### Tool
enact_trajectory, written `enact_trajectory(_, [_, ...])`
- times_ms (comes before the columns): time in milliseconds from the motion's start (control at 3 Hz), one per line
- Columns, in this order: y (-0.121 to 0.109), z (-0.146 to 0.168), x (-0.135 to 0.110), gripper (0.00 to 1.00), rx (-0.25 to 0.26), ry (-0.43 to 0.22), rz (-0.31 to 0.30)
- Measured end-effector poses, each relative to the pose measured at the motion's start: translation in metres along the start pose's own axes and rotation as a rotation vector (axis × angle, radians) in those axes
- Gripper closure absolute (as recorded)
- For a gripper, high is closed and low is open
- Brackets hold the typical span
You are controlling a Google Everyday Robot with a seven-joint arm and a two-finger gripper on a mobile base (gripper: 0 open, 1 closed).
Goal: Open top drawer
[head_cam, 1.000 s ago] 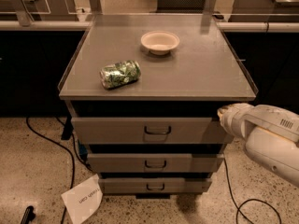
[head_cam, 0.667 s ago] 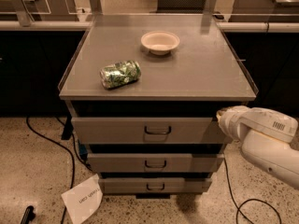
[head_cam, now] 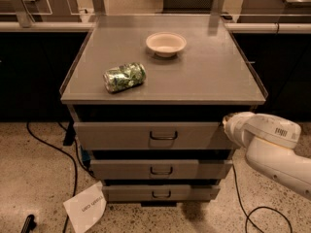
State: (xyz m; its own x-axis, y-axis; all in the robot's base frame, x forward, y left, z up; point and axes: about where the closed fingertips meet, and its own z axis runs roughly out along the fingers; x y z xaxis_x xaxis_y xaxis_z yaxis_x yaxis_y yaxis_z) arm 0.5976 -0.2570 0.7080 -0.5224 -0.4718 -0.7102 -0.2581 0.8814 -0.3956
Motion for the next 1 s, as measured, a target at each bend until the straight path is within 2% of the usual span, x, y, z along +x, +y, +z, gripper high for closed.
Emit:
enact_trajectory(333, [0.002, 0.003, -0.004, 1.00, -0.003, -0.003, 0.000])
enact_trajectory(667, [0.004, 0.021, -0.015, 1.00, 0.007, -0.017, -0.018])
enact_trajectory(1000, [0.004, 0.022, -0.015, 1.00, 0.011, -0.019, -0.028])
